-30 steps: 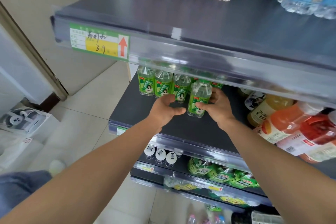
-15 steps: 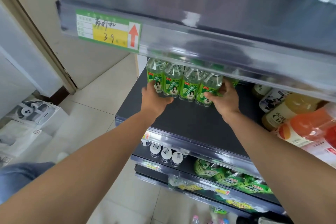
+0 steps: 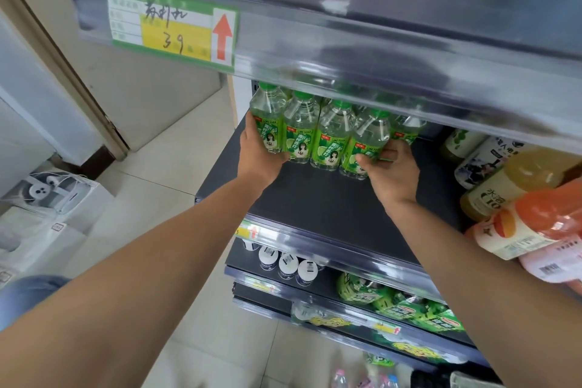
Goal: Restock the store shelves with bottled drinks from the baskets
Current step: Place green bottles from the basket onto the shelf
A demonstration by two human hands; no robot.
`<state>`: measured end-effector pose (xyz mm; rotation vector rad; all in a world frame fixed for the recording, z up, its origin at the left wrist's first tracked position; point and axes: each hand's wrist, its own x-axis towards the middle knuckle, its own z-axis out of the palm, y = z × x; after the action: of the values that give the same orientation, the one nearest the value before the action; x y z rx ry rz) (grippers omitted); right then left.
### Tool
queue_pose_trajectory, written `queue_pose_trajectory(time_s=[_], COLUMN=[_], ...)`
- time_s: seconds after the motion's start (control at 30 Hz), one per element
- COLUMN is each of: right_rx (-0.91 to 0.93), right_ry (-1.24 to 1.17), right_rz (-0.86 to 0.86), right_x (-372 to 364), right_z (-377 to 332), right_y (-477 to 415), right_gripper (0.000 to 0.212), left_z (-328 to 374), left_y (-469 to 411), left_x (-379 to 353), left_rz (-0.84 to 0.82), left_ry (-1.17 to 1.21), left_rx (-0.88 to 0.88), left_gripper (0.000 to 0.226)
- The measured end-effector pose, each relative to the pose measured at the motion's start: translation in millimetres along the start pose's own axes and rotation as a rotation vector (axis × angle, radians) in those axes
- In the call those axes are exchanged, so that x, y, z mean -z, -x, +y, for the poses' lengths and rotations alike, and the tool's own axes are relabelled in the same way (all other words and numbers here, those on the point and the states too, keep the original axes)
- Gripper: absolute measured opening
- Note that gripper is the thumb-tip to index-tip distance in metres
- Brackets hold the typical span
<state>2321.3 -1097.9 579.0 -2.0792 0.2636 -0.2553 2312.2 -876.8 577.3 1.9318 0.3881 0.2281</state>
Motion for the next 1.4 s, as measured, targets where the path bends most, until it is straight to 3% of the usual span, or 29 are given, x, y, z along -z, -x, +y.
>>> queue_pose_trajectory(time_s=[0.2,0.4,0.57,0.67,0.9,1.17,1.4], right_rx=[-0.003,-0.053,-0.112,-0.109,-0.086,-0.231,-0.347], right_ry=[0.010,0.060,0.186,0.277,0.408,0.539,0.627], right_rz=[0.031,-0.053,-0.145,-0.194,-0.214,-0.194,-0.150], right_x=[-3,4,28,53,124,251,377], right_z=[-4,-9,-4,3,27,78,127], right_y=[4,8,25,43,93,176,274], right_gripper=[0.045,0.052,0.052,0.042,0.020,0.022,0.023], left_z=[-3,1,17,22,43,70,98], left_y=[-2,-1,18,37,101,222,356], left_x=[1,7,10,8,-20,-72,-133], left_rz=[-0.016,-0.089,-0.105,-0.227,-0.408,-0.560,-0.702], left_ry=[0.017,-0.009,-0.368,-0.581,-0.708,-0.807,-0.746], left_rx=[0.004,0.022,0.150,0.047,-0.245,-0.433,-0.513], left_gripper=[0.091,0.087,0.051,0.044,0.039,0.025,0.029])
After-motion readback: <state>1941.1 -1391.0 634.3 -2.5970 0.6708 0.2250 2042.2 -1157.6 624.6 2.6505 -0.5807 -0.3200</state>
